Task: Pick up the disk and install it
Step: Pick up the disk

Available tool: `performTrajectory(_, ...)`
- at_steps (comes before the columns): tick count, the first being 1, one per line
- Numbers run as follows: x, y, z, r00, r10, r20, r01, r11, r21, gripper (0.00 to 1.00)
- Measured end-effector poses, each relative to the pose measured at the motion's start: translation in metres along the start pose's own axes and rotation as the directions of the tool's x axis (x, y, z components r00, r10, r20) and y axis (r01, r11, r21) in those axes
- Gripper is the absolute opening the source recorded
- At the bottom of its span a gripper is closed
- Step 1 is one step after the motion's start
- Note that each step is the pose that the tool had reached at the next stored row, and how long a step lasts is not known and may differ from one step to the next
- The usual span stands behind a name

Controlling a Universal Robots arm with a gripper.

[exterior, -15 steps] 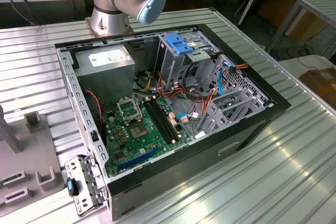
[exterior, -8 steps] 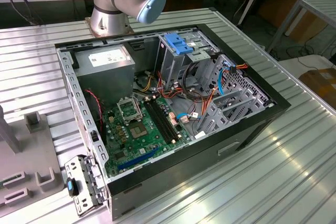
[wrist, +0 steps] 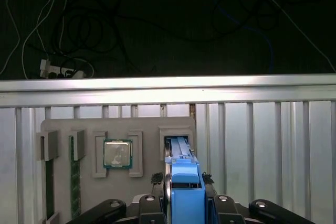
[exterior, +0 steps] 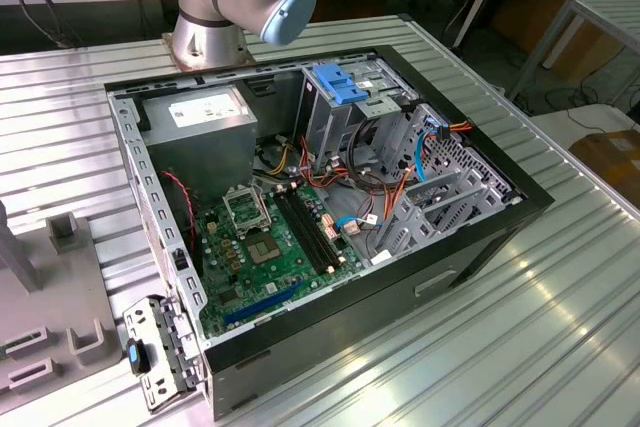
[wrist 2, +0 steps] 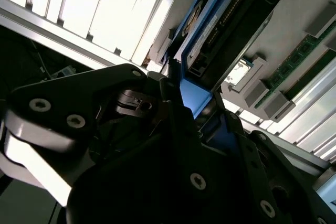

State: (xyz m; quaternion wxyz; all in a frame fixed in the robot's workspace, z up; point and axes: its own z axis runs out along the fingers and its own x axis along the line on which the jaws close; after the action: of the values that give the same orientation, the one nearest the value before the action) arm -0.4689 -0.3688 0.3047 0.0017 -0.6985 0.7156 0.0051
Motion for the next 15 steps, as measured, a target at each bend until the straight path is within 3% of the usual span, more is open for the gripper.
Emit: performTrajectory(15,0.0,0.0,0.0006,1.0,0.0,0.0,0.0,1.0,0.0,0.37)
